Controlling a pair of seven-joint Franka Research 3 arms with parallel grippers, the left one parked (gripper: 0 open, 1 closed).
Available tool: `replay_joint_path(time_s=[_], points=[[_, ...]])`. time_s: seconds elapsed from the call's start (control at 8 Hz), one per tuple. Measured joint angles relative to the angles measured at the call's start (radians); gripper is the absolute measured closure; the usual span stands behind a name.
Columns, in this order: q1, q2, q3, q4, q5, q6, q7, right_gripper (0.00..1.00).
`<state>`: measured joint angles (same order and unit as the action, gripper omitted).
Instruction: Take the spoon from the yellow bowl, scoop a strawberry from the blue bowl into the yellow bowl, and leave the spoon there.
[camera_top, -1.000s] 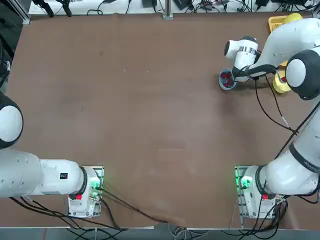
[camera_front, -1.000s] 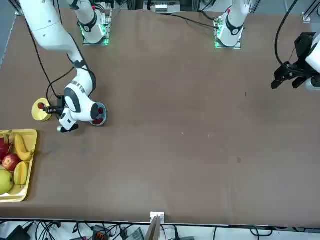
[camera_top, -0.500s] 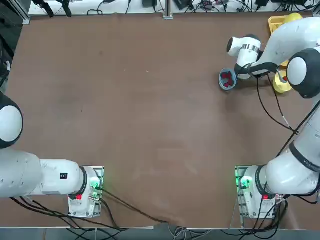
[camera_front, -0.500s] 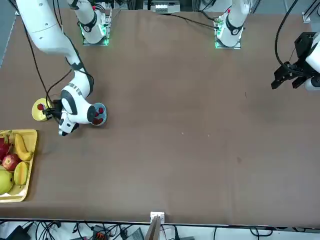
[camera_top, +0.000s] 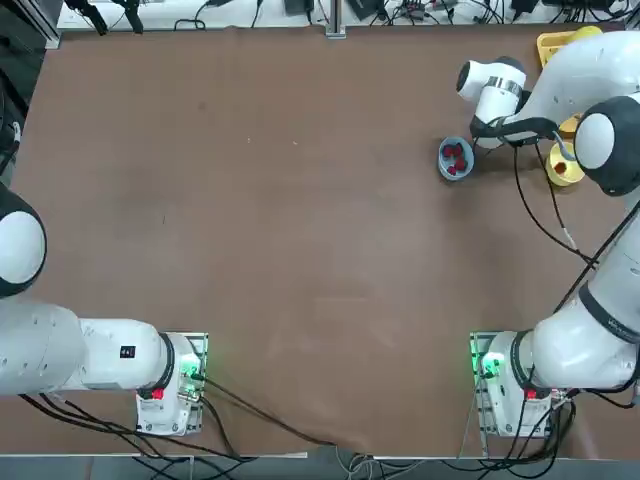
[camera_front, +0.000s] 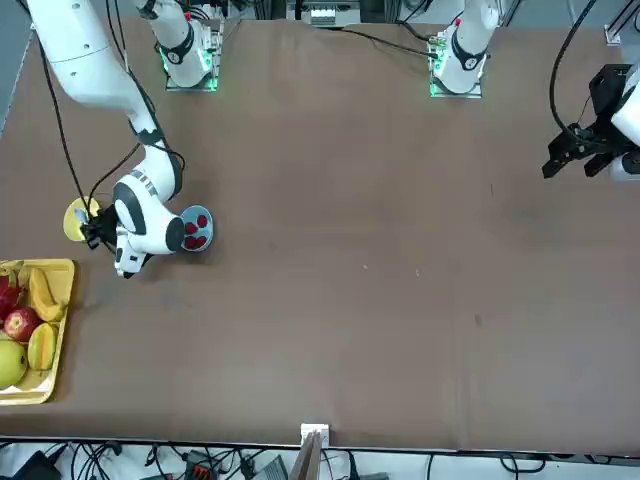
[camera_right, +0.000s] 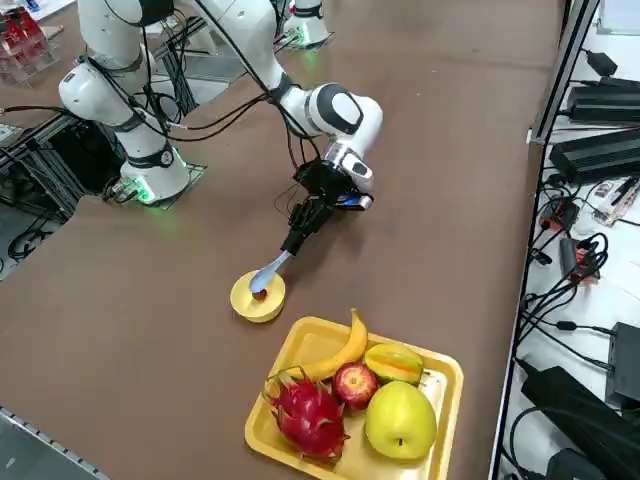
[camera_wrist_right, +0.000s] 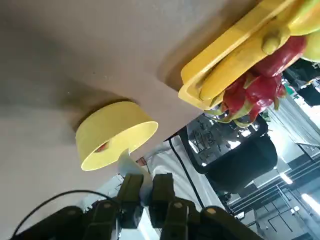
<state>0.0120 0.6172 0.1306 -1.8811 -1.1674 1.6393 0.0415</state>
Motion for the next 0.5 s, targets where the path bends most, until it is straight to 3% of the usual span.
replay_joint_path(time_s=[0.5], points=[[-0.008, 0.027, 0.000, 0.014, 0.012, 0.000, 0.083, 0.89]])
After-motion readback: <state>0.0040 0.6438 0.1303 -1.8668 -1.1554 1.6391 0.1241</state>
